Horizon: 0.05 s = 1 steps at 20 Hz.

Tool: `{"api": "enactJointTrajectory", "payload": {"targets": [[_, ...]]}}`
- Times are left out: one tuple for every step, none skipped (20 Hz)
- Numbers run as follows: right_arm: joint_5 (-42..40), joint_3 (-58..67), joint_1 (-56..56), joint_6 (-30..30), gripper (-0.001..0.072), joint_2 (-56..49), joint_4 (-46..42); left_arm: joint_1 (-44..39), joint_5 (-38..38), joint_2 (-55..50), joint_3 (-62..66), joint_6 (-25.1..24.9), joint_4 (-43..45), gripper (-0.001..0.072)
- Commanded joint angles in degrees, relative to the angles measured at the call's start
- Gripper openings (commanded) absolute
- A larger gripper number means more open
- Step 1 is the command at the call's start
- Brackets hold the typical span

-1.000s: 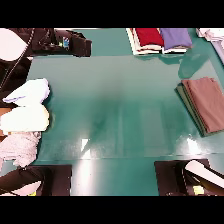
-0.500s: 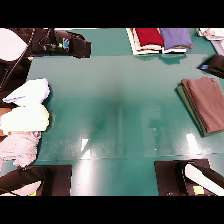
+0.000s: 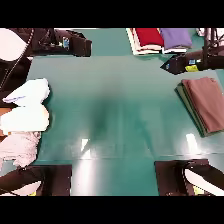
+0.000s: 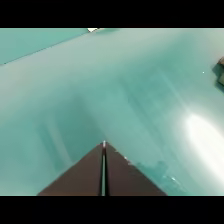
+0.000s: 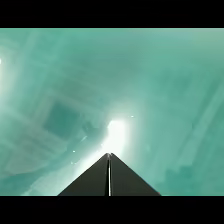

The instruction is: Fold the shirts.

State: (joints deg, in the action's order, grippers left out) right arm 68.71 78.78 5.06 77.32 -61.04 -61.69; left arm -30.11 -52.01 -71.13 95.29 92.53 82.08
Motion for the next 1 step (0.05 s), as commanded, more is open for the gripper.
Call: {"api": "enactJointTrajectory", "payload": {"targets": [[-0.6, 0.0, 1.6, -0.6, 0.0018, 0.0, 0.2, 0.0, 0.1, 0.0, 0.0, 0.0, 0.0, 0.0026]]}}
